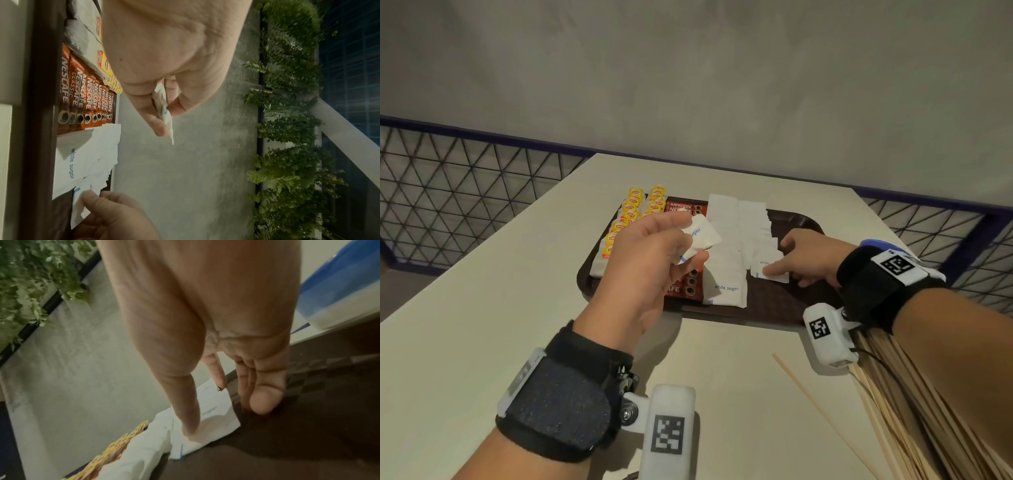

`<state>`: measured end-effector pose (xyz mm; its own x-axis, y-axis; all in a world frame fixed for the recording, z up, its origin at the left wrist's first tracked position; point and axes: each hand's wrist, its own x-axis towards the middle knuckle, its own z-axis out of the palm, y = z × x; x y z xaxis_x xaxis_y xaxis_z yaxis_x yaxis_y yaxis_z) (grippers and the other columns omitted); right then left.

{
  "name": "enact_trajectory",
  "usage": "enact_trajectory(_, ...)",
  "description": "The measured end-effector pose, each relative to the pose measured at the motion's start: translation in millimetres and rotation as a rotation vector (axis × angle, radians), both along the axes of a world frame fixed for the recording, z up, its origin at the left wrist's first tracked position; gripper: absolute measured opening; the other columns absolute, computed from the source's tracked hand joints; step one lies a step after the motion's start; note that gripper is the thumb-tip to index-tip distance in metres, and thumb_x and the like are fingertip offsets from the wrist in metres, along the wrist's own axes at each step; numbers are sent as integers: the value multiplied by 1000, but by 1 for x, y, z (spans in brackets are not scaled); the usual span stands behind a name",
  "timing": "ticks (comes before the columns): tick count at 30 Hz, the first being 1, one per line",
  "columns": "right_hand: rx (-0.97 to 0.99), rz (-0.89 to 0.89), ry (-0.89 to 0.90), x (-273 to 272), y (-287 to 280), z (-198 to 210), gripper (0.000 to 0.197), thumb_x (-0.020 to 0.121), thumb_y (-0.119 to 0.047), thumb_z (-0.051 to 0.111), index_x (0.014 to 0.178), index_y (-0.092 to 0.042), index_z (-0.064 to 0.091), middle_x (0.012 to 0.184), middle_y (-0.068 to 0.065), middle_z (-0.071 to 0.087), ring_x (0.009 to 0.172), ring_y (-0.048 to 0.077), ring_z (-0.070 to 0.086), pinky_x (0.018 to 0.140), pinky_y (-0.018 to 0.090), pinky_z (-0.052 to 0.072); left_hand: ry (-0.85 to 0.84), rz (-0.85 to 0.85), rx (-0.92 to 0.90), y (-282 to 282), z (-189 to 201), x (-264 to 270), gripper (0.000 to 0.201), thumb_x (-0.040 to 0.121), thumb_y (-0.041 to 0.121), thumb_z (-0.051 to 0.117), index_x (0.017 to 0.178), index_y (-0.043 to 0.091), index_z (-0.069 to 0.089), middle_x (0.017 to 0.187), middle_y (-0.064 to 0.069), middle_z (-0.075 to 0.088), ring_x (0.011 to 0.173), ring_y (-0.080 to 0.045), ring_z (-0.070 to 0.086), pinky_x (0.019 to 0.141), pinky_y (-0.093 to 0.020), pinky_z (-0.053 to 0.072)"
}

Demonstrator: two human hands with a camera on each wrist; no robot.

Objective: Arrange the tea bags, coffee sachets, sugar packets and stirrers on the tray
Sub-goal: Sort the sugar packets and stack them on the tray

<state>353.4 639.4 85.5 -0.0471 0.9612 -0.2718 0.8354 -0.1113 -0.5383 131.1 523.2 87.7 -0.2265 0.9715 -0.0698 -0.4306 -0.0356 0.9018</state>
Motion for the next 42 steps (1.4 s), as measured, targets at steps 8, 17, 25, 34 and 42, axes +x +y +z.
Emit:
enact_trajectory(8, -42, 24, 31, -7, -7, 3, 54, 84, -7, 80, 127, -9, 47, 110, 12, 63, 88, 24, 68, 69, 30, 61, 12, 1, -7, 1, -1, 3, 28, 92, -11, 60, 107, 9, 74, 127, -14, 66, 103, -31, 73, 68, -26, 61)
enact_trajectory(17, -50, 15, 94, -13, -8, 5, 58, 85, -2, 79, 129, -9, 43, 103, 10, 62, 86, 25, 70, 66, 30, 62, 11, -3, -8, 1, -1, 4, 28, 93, -12, 60, 107, 8, 74, 128, -14, 66, 106, -34, 72, 66, -25, 61)
enact_trajectory(25, -13, 40, 83, -19, -1, 2, 39, 85, -3, 78, 109, -11, 48, 101, 10, 62, 79, 21, 66, 68, 32, 62, 9, -5, -13, 0, -1, 5, 26, 92, -12, 60, 105, 7, 74, 127, -14, 66, 102, -31, 73, 67, -26, 61)
enact_trajectory(34, -29, 50, 54, -16, 3, -2, 58, 83, -7, 82, 127, -15, 45, 118, 9, 62, 94, 24, 69, 67, 30, 62, 20, -29, -1, 1, -4, 4, 28, 93, -12, 59, 107, 7, 73, 127, -14, 66, 100, -29, 74, 69, -29, 63)
enact_trajectory(42, 81, 0, 148, -14, -10, 23, 61, 89, -24, 78, 136, -14, 40, 102, 5, 60, 81, 18, 62, 66, 30, 59, -3, -53, 5, 1, -2, 7, 57, 89, -19, 54, 121, 27, 62, 140, -16, 53, 114, -45, 66, 67, -35, 62)
